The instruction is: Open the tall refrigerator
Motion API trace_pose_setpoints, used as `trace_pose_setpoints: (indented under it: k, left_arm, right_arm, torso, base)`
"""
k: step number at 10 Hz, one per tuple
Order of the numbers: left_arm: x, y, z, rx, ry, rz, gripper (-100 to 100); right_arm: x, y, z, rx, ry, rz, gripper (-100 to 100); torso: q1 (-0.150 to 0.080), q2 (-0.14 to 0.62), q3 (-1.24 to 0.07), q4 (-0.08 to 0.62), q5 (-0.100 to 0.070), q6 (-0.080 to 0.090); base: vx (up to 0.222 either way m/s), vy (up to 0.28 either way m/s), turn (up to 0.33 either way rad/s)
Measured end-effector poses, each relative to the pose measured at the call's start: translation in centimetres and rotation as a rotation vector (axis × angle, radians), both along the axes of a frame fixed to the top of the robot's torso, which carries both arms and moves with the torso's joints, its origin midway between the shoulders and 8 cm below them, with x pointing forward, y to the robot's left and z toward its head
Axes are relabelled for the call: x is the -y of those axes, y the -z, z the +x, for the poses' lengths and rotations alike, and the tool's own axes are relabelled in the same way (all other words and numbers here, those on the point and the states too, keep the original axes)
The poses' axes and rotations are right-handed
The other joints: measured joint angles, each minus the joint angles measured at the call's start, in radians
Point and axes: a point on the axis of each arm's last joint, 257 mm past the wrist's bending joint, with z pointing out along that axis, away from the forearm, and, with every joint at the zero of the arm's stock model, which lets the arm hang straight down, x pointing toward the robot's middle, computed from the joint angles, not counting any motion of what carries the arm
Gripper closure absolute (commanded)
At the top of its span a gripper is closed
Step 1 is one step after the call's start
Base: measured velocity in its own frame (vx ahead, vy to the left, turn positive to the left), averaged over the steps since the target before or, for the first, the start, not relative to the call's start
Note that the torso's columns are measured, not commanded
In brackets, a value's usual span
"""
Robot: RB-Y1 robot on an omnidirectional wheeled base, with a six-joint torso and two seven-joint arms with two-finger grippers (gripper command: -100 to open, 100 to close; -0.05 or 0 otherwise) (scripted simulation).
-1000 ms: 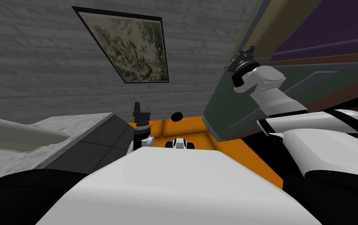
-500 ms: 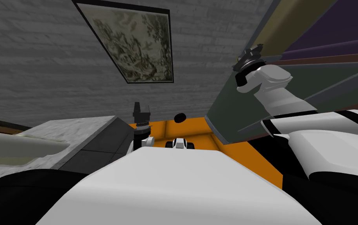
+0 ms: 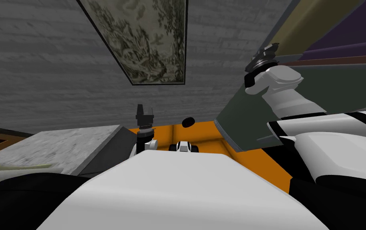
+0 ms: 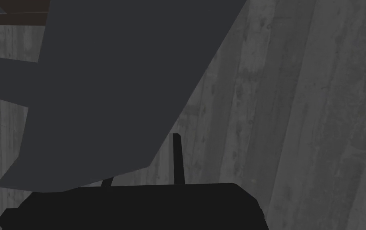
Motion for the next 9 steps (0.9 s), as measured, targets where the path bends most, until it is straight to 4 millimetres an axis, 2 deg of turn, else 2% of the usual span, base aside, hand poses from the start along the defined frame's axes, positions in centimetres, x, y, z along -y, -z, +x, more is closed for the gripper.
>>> trace_pose_setpoints:
  k: [2,7,8,9]
  left_arm:
    - [0.0,0.0,0.0,0.000,0.000,0.000,0]
    - [0.0,0.0,0.0,0.000,0.000,0.000,0]
    - [0.0,0.0,0.0,0.000,0.000,0.000,0]
    - [0.0,0.0,0.0,0.000,0.000,0.000,0]
  right_arm:
    - [1.3,0.1,-0.4,-0.005,0.042,-0.005,100]
    - [5.4,0.1,-1.6,-0.004,0.174,-0.007,100]
    - [6.6,-0.1,-2.6,0.002,0.211,-0.009,-100]
    - [7.9,-0.7,-3.8,0.013,0.230,-0.023,-100]
  torso:
    - [0.008,-0.006,-0.003,0.001,0.002,0.004]
    - [0.003,-0.005,-0.005,0.004,0.004,0.005]
    - [0.004,-0.002,-0.001,0.004,0.002,0.006]
    - [0.004,0.003,0.002,0.002,0.001,0.004]
  base:
    - [0.215,0.197,0.007]
    - [0.217,0.193,0.024]
    - [0.182,0.166,-0.098]
    - [0.097,0.078,-0.033]
